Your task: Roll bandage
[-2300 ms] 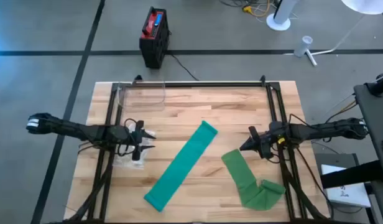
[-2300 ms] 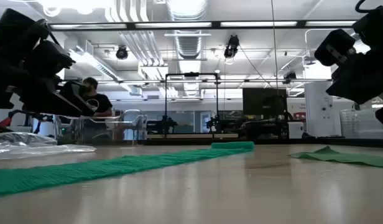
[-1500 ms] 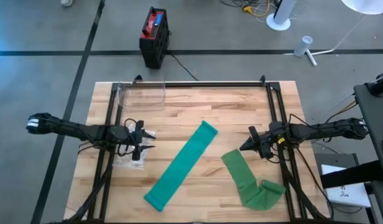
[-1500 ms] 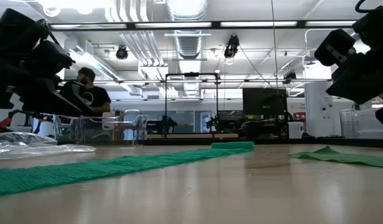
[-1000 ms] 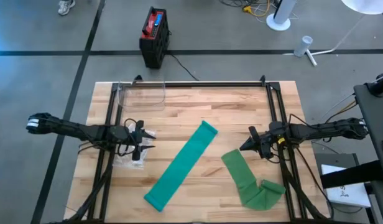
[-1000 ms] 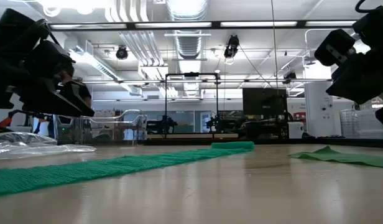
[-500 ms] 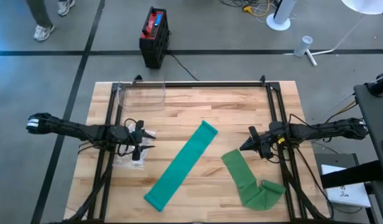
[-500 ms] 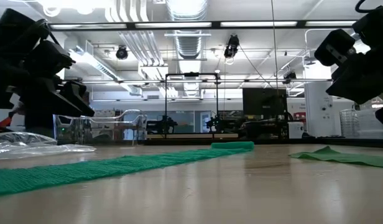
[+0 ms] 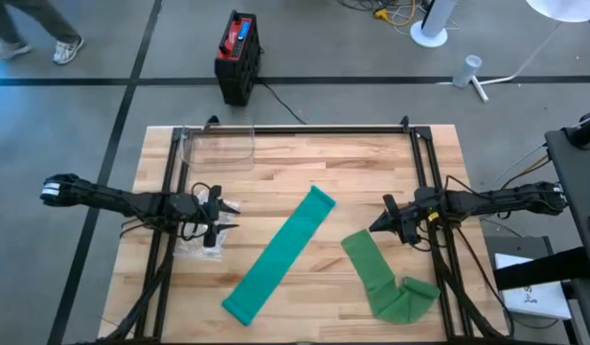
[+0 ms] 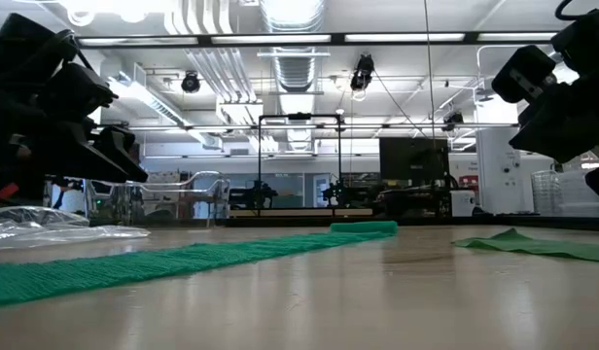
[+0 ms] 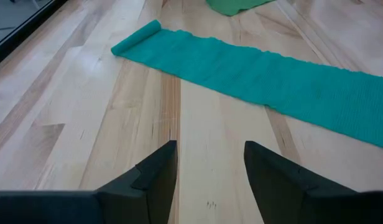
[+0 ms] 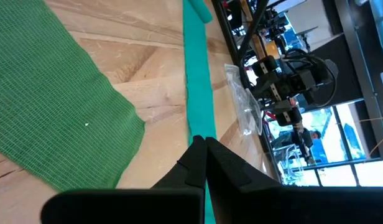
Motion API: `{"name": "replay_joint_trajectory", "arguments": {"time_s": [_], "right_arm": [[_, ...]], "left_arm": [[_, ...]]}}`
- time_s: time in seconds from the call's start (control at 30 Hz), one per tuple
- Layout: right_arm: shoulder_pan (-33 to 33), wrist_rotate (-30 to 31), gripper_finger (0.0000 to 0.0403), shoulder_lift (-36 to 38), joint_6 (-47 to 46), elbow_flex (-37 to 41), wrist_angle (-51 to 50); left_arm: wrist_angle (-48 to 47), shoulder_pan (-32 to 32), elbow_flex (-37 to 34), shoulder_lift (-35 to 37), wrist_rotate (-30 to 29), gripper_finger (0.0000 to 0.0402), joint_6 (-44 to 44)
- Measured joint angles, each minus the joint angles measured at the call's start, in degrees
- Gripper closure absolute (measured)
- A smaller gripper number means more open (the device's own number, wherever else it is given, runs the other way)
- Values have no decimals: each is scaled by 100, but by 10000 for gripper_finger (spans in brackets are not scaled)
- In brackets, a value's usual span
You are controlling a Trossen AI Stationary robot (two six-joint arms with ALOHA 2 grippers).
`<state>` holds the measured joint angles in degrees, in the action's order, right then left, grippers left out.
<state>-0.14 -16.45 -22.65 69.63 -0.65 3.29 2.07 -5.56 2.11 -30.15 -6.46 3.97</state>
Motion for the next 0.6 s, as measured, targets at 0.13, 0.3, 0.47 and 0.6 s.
{"name": "replay_joint_trajectory", "arguments": {"time_s": [0.13, 0.3, 0.47, 0.6], "right_arm": [[0, 28, 403, -1, 7, -2, 10], [0, 451, 403, 0, 2, 0, 36], [0, 752, 403, 0, 2, 0, 37], [0, 1078, 403, -2, -107, -2, 114]], "left_arm": [[2, 0, 1, 0, 2, 223, 2], [2, 0, 0, 0, 2, 223, 2], [2, 0, 0, 0, 1, 223, 1], [2, 0, 2, 0, 2, 223, 0]]}}
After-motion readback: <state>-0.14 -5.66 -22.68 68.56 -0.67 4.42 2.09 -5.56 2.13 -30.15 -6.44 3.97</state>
